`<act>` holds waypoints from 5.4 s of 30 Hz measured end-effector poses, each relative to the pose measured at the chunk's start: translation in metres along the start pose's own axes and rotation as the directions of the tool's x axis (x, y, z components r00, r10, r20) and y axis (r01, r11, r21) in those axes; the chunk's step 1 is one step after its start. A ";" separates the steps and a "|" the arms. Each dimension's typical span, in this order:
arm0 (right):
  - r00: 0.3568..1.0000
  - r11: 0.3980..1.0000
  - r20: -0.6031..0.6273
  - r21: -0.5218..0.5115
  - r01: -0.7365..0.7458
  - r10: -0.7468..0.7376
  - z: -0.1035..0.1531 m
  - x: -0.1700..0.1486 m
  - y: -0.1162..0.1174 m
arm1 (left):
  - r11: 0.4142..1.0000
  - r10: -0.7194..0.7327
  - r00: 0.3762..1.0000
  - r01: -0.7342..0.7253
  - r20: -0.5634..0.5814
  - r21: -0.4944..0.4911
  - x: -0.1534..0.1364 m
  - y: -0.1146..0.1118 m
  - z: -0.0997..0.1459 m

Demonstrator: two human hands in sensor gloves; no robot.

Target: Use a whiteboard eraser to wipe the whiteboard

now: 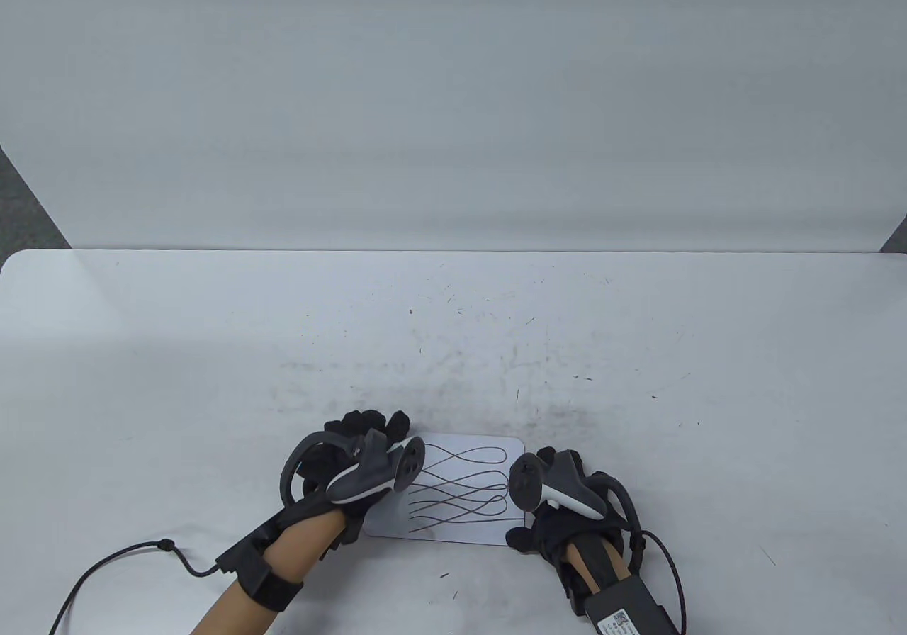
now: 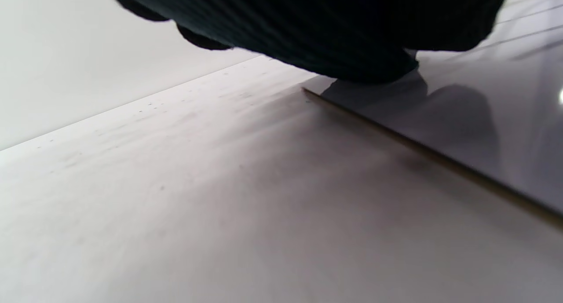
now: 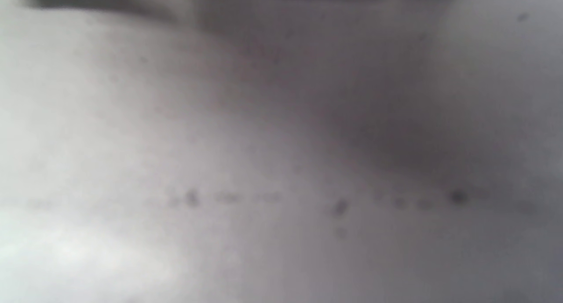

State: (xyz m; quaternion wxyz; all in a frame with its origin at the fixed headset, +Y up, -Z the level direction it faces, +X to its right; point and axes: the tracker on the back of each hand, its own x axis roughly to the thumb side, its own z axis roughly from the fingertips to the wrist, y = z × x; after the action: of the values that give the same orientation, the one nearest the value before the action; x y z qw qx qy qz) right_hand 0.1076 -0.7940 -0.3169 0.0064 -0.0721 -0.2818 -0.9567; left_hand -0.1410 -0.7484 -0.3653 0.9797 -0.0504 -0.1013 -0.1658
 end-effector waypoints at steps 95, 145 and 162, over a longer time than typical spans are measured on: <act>1.000 1.000 -0.015 -0.015 0.005 -0.005 -0.001 0.002 -0.001 | 0.997 -0.005 0.958 -0.019 0.288 0.078 0.041 0.003 0.077; 1.000 0.999 -0.004 -0.019 0.029 -0.029 -0.003 0.001 0.001 | 0.994 0.045 0.967 -0.069 0.252 0.090 0.052 0.006 0.069; 1.000 0.999 -0.008 -0.022 0.026 -0.026 -0.002 0.002 0.001 | 0.998 0.026 0.995 -0.031 0.093 0.049 0.039 0.018 -0.037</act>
State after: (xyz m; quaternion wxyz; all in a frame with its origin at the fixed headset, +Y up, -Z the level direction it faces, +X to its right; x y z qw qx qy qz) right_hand 0.1051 -0.7961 -0.3178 -0.0056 -0.0645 -0.2722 -0.9601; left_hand -0.0925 -0.7489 -0.3945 0.9772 -0.0345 -0.1498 -0.1467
